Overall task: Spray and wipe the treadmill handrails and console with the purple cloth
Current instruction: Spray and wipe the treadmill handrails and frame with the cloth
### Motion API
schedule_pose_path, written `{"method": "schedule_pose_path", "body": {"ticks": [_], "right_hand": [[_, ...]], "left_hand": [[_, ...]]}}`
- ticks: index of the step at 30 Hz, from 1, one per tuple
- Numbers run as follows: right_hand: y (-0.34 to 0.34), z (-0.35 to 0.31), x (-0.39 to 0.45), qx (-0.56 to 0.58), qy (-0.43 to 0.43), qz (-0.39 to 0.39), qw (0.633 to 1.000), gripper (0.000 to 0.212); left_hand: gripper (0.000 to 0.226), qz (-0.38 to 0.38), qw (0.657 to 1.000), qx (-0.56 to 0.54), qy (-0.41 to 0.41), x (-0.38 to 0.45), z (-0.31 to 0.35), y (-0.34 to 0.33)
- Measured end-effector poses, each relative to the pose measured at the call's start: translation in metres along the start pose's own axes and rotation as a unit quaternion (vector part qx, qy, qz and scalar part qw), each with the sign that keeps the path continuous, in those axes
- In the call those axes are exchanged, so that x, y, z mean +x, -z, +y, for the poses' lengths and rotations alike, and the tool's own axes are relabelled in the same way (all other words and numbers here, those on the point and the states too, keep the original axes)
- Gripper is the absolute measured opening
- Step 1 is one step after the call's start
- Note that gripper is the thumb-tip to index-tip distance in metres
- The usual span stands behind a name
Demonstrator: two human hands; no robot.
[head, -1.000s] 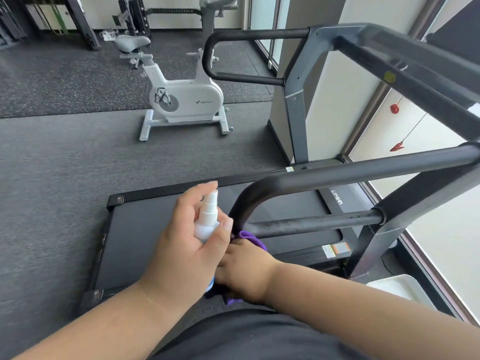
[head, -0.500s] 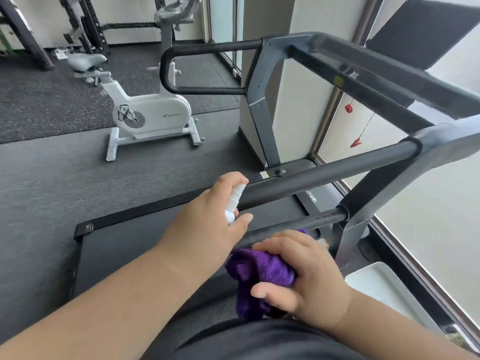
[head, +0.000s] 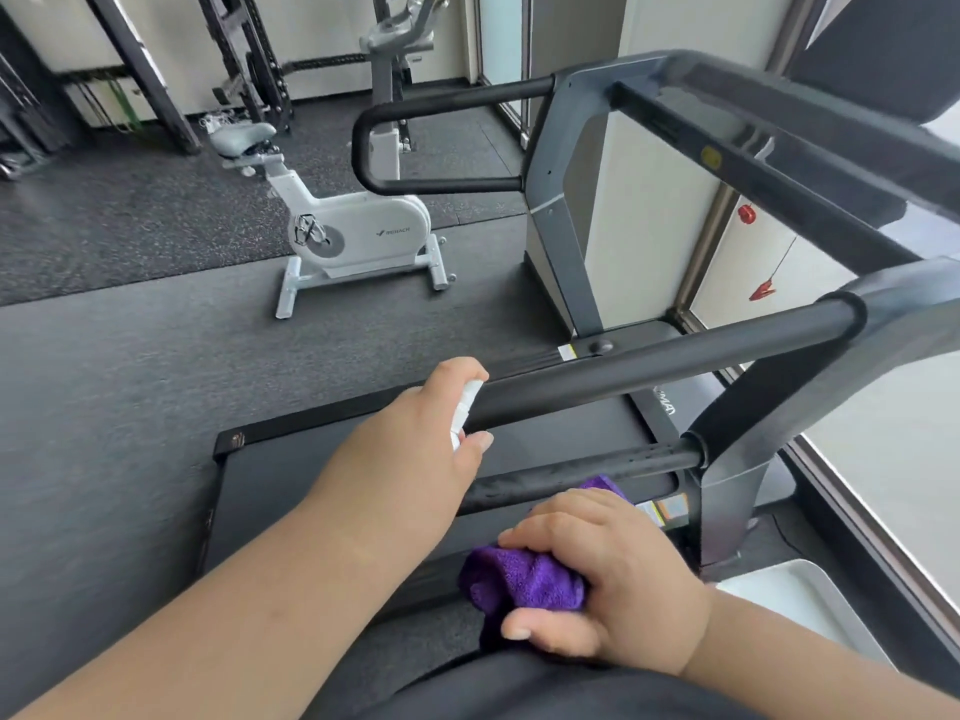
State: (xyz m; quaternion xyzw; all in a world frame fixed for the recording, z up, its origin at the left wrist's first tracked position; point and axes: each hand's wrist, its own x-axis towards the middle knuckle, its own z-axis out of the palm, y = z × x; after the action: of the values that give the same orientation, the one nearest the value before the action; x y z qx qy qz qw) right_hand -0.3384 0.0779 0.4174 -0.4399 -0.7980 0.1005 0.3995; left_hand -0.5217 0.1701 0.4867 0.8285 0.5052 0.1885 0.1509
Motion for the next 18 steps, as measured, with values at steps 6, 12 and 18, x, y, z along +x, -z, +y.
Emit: {"method": "schedule_pose_path", "body": {"ticks": [6,12,18], "right_hand": [[0.039,0.029,-0.015,0.001,0.006,0.015,1.0,0.057],[0.082,0.063,-0.037,0.008,-0.024,0.042,0.999,0.061],[0.11,0.09,-0.05,0.029,-0.05,0.041,0.997,0.059]], "left_hand": [[0.043,-0.016,0.999,0.021,-0.028,0.022,0.058,-0.022],[0.041,-0.018,0.998,0.054,-0.017,0.055,0.109,-0.055],[0.033,0.011,0.996,0.082,0.012,0.064,0.131,-0.068]]}}
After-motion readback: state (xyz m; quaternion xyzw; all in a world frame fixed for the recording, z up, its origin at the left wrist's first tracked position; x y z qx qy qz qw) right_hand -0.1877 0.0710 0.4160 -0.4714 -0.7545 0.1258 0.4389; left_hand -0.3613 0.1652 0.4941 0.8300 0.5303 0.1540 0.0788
